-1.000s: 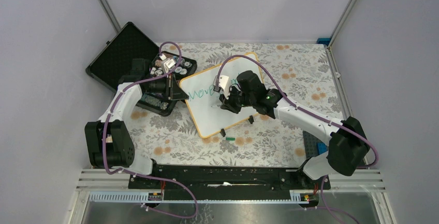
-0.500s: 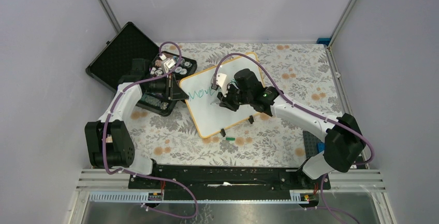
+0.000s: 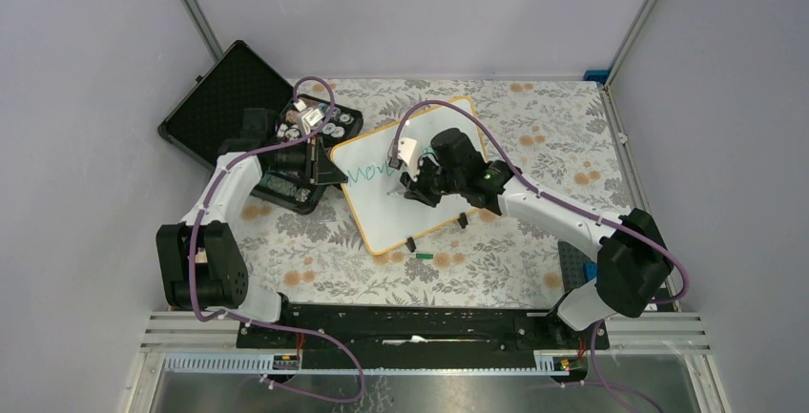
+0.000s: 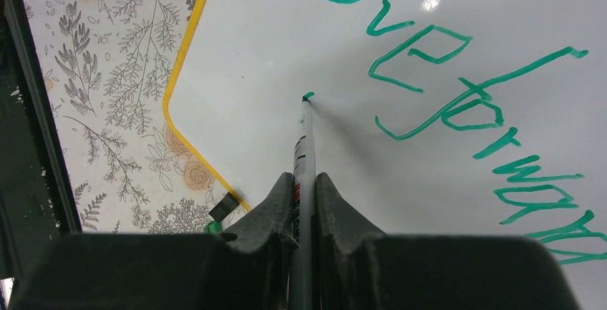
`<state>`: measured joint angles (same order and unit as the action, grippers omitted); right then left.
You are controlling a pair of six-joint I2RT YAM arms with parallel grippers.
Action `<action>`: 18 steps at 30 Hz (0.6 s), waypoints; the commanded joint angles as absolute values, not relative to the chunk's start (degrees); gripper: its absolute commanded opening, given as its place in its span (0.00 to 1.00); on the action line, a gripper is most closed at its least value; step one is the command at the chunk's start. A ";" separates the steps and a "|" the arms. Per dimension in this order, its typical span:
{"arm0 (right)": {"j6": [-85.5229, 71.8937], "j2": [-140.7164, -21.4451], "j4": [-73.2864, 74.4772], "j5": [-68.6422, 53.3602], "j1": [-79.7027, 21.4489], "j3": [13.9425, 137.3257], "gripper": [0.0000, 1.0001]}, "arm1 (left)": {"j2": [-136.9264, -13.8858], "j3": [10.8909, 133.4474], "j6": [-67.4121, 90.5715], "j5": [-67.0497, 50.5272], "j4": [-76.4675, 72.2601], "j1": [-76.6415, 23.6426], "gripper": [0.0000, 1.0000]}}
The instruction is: Write a sentence on the whiteboard
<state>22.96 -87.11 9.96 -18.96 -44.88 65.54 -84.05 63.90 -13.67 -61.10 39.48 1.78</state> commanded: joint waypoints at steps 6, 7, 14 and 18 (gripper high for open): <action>24.08 -86.75 10.32 -20.15 -44.97 63.00 0.00 | -83.00 63.41 -17.89 -56.25 35.86 1.54 0.00; 24.04 -86.77 10.50 -20.51 -45.06 62.71 0.00 | -82.97 63.45 -17.88 -56.25 35.86 1.50 0.00; 24.17 -86.16 11.33 -21.41 -45.82 60.29 0.00 | -83.06 63.53 -17.91 -56.19 35.85 1.50 0.00; 24.01 -86.03 11.71 -21.88 -46.04 60.11 0.00 | -83.06 63.54 -17.84 -56.17 35.90 1.52 0.00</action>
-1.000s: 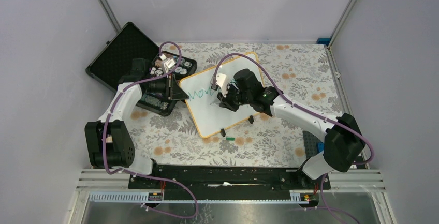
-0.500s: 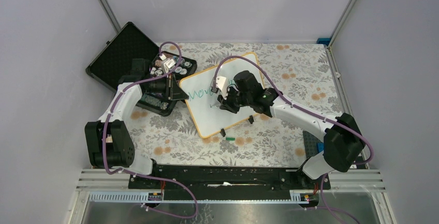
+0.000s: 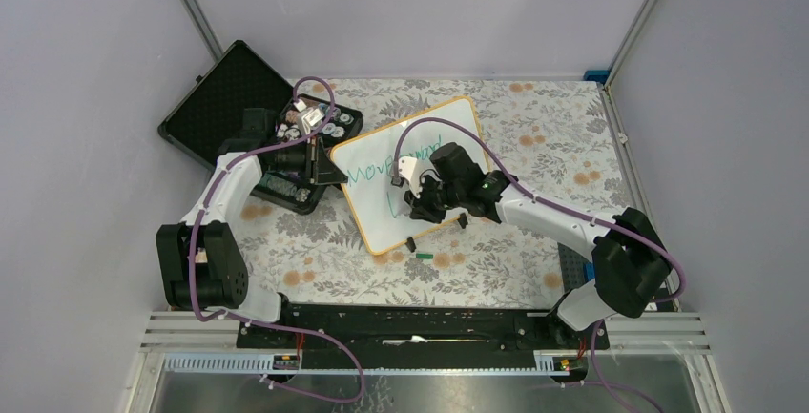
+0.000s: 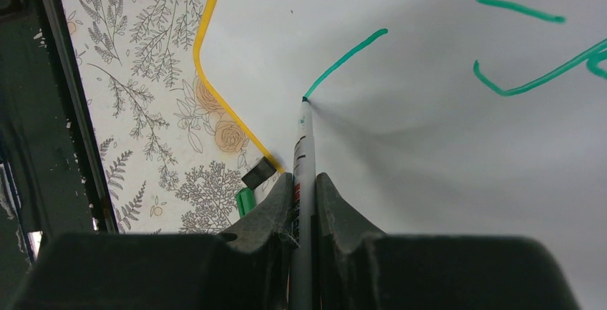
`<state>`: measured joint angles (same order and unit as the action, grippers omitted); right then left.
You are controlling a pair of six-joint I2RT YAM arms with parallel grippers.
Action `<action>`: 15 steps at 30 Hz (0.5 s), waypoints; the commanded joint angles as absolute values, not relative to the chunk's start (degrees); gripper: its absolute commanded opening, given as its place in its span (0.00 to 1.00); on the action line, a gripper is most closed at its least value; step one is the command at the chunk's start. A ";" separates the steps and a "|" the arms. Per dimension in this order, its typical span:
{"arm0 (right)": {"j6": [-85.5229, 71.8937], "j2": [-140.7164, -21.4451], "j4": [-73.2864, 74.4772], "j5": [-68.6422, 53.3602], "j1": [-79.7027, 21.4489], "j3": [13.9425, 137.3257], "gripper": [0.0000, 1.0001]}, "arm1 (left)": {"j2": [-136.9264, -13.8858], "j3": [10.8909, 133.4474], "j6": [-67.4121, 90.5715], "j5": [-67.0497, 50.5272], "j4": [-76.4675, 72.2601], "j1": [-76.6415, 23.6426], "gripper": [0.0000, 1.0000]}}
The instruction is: Write a sentence on the whiteboard
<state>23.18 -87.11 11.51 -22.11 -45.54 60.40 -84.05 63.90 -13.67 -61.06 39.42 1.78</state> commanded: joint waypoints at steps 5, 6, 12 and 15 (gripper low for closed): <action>23.78 -85.89 11.63 -20.81 -46.14 61.16 0.00 | -82.84 63.61 -17.68 -56.28 35.86 1.50 0.00; 23.63 -85.89 11.60 -20.38 -46.13 61.57 0.00 | -82.80 63.63 -17.67 -56.30 35.85 1.51 0.00; 22.99 -86.33 11.66 -19.07 -46.14 63.69 0.00 | -82.40 63.47 -17.58 -56.08 35.90 1.52 0.00; 22.68 -86.44 11.57 -18.73 -46.05 64.31 0.00 | -82.27 63.39 -17.54 -56.09 35.86 1.54 0.00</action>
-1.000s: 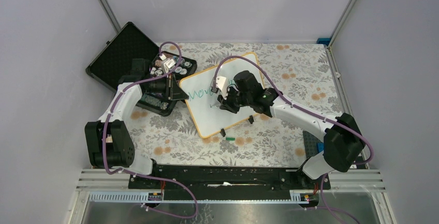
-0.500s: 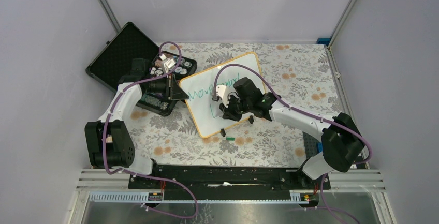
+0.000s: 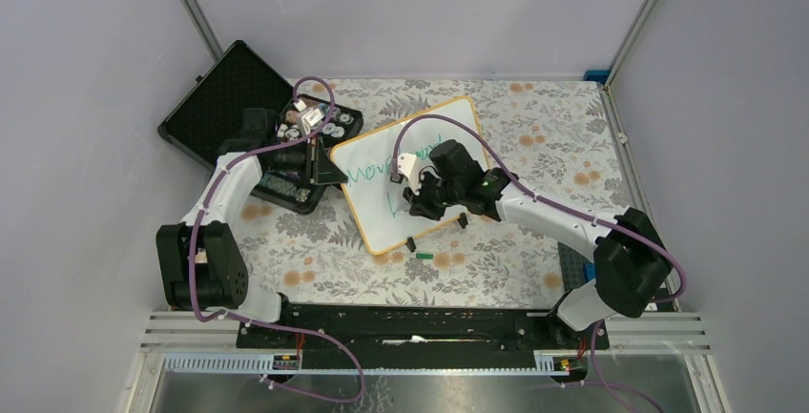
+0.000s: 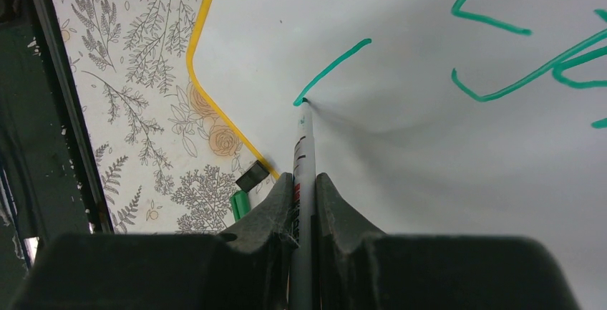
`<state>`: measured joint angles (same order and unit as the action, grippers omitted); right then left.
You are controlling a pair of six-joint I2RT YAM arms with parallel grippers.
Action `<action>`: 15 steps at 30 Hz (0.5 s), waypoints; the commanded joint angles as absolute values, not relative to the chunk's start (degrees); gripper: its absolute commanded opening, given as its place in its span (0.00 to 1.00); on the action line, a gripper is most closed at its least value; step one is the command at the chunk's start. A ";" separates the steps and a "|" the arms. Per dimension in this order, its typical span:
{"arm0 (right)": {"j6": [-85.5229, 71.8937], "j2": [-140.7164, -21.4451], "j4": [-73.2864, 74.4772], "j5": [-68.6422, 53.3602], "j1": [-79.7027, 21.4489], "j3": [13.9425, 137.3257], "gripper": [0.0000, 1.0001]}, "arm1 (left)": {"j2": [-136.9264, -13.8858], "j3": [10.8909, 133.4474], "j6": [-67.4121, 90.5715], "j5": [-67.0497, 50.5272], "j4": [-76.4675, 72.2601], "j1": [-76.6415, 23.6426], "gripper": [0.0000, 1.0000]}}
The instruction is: Write a sentence on the whiteboard
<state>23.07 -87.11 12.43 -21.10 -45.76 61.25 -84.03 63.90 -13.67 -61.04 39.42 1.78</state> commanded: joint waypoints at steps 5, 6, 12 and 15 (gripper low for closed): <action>22.33 -86.65 11.53 -17.88 -46.06 65.22 0.00 | -82.05 63.18 -17.65 -55.91 35.87 1.50 0.00; 22.27 -86.70 11.54 -17.69 -45.99 65.46 0.00 | -82.02 63.21 -17.64 -55.90 35.89 1.50 0.00; 21.92 -86.37 11.59 -16.88 -45.19 65.81 0.00 | -82.09 63.20 -17.60 -55.91 35.86 1.51 0.00; 21.60 -86.02 11.60 -17.59 -44.16 65.79 0.00 | -82.09 63.19 -17.66 -55.86 35.85 1.57 0.00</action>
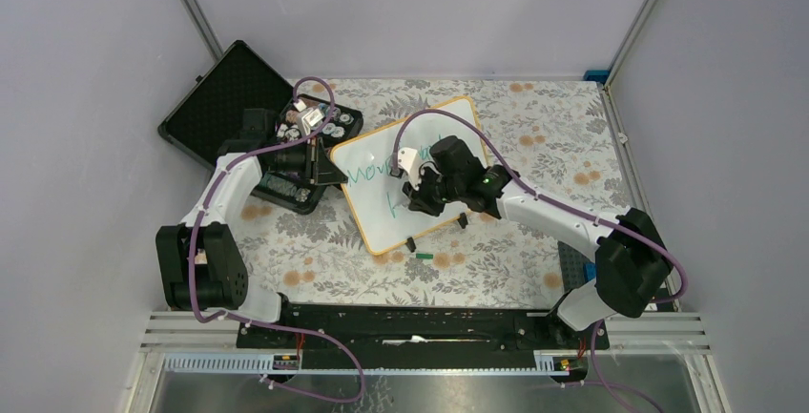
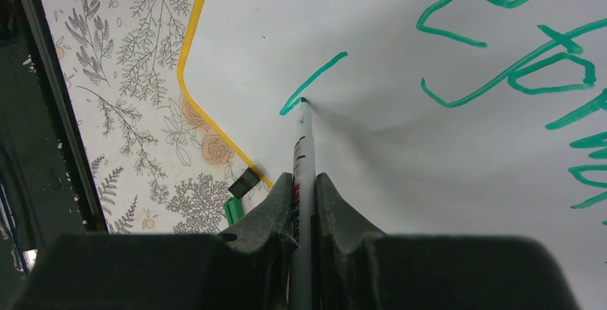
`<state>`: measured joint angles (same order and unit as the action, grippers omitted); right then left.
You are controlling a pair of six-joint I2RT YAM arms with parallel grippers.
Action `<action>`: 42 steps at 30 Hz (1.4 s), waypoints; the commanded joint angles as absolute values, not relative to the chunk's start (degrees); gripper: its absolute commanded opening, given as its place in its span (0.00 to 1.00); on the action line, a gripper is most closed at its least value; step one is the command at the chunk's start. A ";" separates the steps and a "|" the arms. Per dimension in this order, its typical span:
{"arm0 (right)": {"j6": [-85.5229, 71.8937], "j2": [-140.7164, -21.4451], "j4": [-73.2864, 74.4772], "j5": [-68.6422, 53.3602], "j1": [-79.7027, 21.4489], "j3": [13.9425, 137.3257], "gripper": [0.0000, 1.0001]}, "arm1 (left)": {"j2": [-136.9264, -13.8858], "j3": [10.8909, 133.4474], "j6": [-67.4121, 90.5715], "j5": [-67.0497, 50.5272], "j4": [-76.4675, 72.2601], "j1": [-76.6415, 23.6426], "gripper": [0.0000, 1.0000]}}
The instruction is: Write a sentence on the whiteboard
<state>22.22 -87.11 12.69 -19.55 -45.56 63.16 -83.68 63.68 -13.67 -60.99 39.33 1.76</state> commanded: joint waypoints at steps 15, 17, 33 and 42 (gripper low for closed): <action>22.82 -84.68 12.40 -18.71 -43.41 61.75 0.00 | -82.44 63.50 -17.60 -55.83 35.85 1.55 0.00; 23.00 -84.59 12.45 -18.93 -43.34 61.25 0.00 | -82.31 63.33 -17.56 -55.71 35.86 1.56 0.00; 22.50 -87.04 13.09 -21.62 -44.78 62.40 0.00 | -81.93 63.19 -17.57 -55.40 35.90 1.54 0.00; 22.25 -87.85 12.79 -21.71 -45.92 63.42 0.00 | -81.92 63.01 -17.75 -55.32 35.91 1.51 0.00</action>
